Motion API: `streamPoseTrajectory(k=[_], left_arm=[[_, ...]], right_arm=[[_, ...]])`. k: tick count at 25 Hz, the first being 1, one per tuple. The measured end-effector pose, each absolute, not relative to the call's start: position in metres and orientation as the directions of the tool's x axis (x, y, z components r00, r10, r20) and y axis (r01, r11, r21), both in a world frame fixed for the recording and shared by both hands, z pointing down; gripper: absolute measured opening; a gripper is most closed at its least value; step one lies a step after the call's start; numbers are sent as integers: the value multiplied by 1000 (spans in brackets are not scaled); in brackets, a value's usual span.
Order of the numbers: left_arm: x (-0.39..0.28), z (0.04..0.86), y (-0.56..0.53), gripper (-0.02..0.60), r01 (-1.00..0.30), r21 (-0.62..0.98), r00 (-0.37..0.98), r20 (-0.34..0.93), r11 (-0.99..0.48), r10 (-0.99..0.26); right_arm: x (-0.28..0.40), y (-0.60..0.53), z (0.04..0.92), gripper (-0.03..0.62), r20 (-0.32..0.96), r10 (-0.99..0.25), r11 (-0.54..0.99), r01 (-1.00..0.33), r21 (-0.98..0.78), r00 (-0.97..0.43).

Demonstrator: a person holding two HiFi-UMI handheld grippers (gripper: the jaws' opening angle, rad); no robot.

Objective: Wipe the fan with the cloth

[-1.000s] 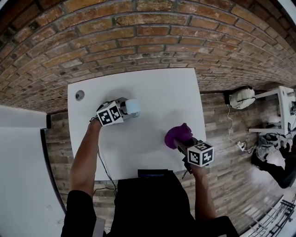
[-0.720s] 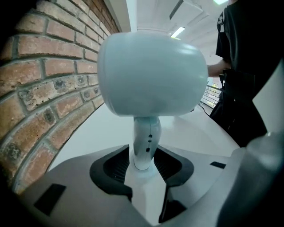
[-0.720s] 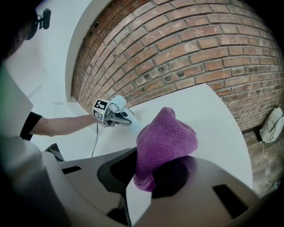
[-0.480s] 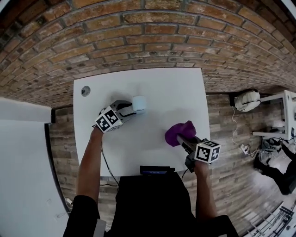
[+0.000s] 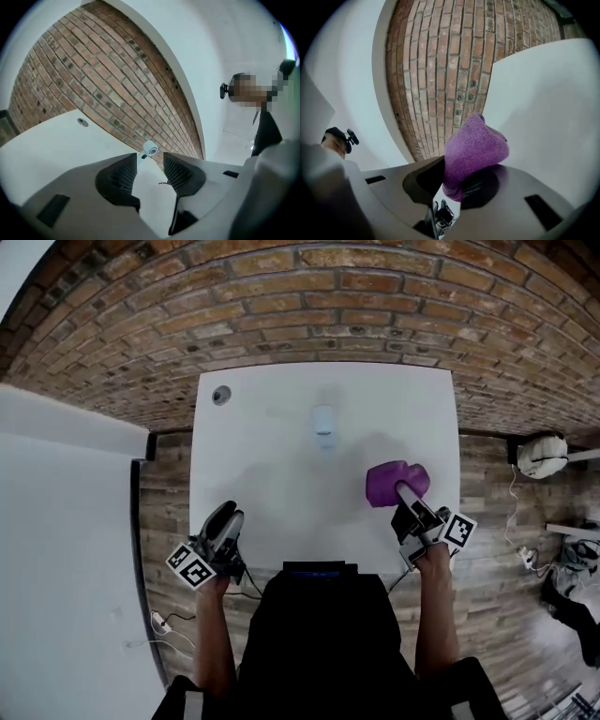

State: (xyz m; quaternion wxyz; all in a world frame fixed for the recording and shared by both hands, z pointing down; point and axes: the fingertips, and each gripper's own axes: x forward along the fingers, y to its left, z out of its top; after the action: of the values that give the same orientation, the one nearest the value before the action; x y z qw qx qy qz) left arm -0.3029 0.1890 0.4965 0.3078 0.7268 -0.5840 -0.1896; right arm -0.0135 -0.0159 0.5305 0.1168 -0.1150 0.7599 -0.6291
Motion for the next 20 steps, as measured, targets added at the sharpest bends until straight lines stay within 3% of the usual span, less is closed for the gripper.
streamPoseTrajectory(k=[5,12,20], left_arm=[[-299,457,200,189,-707,663,311,-19,-244,-950],[-262,430,230,189,-626,662,419,-161,-412,-894],[-211,436,281,189,-529,692,512,-202,-491,-835]], right_arm=[[-5,13,501,77,-133,-395,227,43,-973,-909],[26,115,478,77,-125,-483,239,7,-971,-867],[66,197,467,77,-81,-532,263,-74,-962,-843]])
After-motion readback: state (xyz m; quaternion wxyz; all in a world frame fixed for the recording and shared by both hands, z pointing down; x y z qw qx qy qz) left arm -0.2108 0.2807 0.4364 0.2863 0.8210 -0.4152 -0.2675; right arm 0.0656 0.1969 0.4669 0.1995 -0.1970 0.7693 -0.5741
